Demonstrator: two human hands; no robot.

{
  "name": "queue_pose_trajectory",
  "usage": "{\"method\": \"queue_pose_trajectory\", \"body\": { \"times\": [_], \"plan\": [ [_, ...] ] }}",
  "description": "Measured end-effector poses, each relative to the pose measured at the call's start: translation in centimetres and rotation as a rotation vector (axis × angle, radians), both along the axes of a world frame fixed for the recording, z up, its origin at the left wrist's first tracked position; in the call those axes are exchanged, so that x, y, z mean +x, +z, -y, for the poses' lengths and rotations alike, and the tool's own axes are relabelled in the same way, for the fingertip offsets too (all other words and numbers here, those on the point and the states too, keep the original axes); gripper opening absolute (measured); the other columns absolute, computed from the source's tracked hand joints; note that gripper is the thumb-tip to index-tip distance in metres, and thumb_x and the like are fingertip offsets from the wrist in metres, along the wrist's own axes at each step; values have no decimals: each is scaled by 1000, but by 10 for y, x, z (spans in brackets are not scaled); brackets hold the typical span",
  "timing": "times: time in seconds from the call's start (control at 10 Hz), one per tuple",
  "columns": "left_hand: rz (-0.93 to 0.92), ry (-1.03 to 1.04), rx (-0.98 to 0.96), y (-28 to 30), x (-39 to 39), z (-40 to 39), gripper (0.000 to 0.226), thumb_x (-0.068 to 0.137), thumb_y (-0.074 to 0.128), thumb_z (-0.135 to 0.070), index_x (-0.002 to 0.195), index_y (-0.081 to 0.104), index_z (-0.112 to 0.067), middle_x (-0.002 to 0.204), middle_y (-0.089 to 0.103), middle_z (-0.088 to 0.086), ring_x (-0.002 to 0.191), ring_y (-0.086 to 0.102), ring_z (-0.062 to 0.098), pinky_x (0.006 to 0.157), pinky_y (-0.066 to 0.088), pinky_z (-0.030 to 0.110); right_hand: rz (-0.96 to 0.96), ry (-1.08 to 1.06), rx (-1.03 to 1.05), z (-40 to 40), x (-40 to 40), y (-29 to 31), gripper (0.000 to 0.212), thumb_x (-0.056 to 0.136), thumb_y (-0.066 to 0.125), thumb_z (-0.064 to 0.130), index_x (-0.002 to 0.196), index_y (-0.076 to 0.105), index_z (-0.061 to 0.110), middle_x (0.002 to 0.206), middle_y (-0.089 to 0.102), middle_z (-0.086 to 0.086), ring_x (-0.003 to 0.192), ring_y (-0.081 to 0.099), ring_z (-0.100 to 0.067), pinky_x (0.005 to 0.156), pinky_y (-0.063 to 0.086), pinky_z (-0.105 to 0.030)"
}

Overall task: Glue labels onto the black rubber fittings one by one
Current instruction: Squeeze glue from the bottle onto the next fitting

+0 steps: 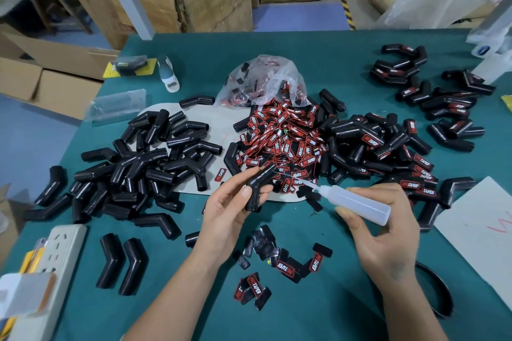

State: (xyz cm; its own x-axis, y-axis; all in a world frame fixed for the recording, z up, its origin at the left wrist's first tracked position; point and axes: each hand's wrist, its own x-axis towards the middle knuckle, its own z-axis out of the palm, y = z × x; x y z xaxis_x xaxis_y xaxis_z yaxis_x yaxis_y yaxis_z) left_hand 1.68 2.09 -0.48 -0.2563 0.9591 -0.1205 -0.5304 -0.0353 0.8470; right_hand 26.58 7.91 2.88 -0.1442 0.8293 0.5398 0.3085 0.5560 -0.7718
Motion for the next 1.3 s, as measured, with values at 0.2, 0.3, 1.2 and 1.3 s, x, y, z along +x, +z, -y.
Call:
{"method": "queue_pose_trajectory", "body": {
  "times": [0.2, 0.3, 1.2, 1.3],
  "plan": [
    [-1, -2, 2, 0, 0, 0, 49, 96, 78, -34, 139, 67, -13, 123, 73, 24, 120, 70, 36, 100, 57, 33, 7, -2, 0, 1, 0, 1, 25, 90, 72, 28, 113, 61, 28, 105, 63, 8, 101, 58, 2, 86, 41, -10],
    [-1, -2, 2, 1, 0, 0, 49, 96, 78, -34, 139, 67, -13, 124, 73, 24, 120, 70, 36, 100, 56, 33, 3, -3, 3, 1, 1, 2, 25, 90, 72, 29, 112, 61, 28, 106, 63, 8, 100, 58, 1, 85, 41, -11],
    [-342, 19, -90, -6, 2, -6, 35, 97, 69, -11, 129, 74, -25, 125, 72, -1, 101, 74, 20, 94, 57, 27, -63, -32, -597, -16, -6, -10, 29, 95, 76, 14, 116, 70, 34, 121, 70, 21, 108, 68, 0, 94, 54, -17],
    [-469, 17, -98, -9, 2, -6, 40, 101, 66, -8, 132, 69, -33, 117, 73, -8, 85, 71, 17, 81, 59, 26, 145, -125, -501, -17, -3, -12, 22, 94, 75, 23, 113, 69, 32, 117, 66, 33, 103, 63, 4, 87, 53, -20]
  ]
}}
